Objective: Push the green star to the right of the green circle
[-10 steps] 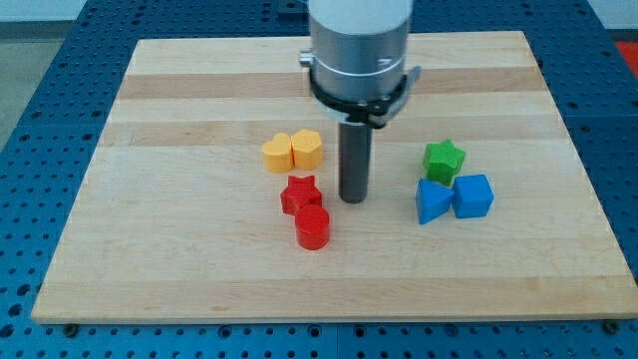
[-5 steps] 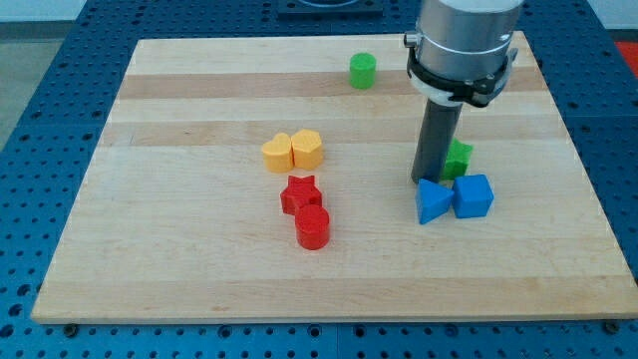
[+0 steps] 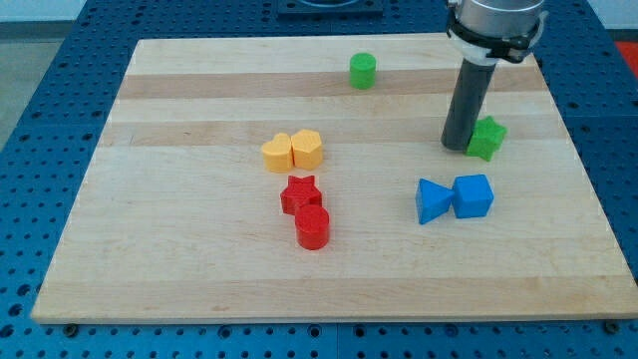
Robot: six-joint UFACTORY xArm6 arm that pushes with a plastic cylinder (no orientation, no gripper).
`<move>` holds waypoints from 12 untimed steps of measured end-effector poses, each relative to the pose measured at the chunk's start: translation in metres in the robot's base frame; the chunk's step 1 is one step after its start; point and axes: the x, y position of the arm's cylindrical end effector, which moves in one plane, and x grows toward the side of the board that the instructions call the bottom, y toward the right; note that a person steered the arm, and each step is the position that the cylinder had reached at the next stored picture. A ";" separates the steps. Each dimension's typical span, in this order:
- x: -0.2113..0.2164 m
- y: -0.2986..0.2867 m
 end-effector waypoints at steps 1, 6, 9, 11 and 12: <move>0.025 0.000; 0.019 0.054; 0.010 0.011; 0.010 0.049; -0.002 0.050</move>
